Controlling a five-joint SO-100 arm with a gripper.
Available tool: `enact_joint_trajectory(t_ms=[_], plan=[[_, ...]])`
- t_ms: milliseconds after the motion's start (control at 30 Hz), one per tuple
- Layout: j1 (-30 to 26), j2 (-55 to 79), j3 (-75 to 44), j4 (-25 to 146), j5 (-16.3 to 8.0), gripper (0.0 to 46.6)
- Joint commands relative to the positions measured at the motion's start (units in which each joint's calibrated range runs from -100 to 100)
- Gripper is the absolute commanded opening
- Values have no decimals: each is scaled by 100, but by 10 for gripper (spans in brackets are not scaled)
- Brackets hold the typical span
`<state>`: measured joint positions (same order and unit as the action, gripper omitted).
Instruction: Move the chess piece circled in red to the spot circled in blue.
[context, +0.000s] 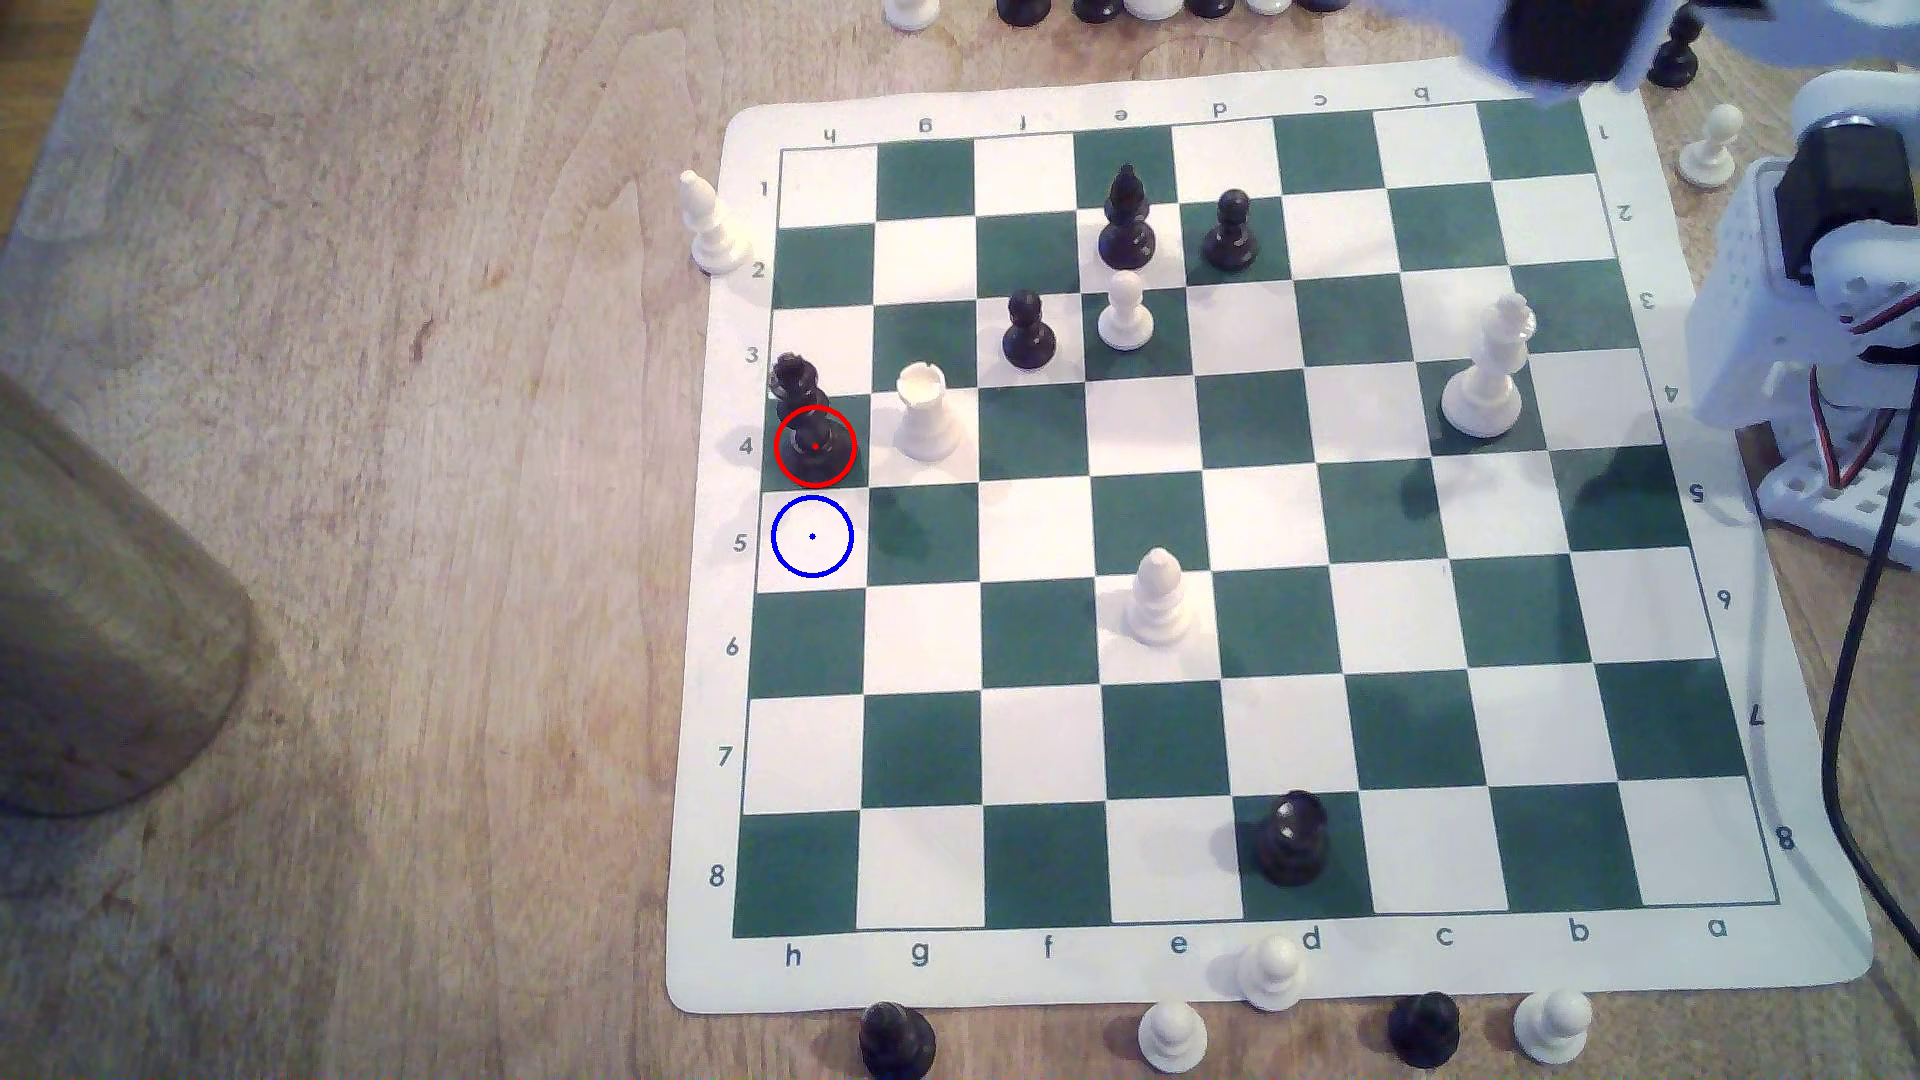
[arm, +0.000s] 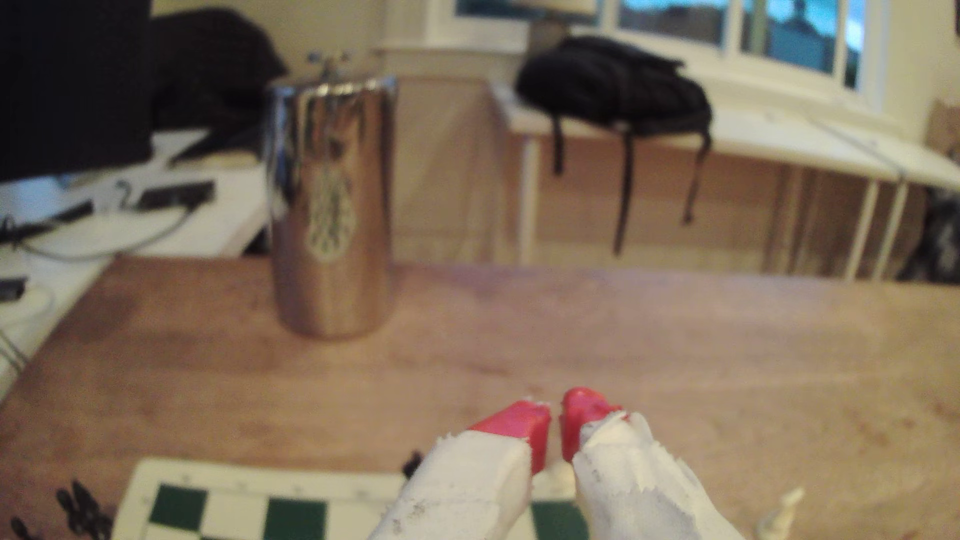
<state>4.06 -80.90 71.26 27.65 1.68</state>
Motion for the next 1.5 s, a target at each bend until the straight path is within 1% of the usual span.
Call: enact_joint_trajectory(t_ms=[0,133,167,200,300,400,433,500,600,700,733,900,1033,1100,1233,1467], plan=[[-175,1714,-1532,290,-49,56],[-316,2504,-2285,675,-156,60],[-347,2962,-2729,863,-190,76],[-363,3234,-2992,921,-225,101],[-433,3981,-3690,1134,-303,118],[-464,4618,-4316,1289,-381,125],[-480,5135,-4878,1502,-464,128],[-480,5645,-5467,1723,-586,134],[-480,6502,-6437,1977,-757,129],[-496,7003,-6927,2100,-811,128],[-496,7385,-7280,2247,-830,128],[-488,8480,-8350,2657,-952,135],[-519,8913,-8821,2829,-1006,148],[-535,8998,-8876,2796,-1021,152],[-535,9261,-9075,2772,-1026,176],[-488,9745,-9257,2690,-1026,182]])
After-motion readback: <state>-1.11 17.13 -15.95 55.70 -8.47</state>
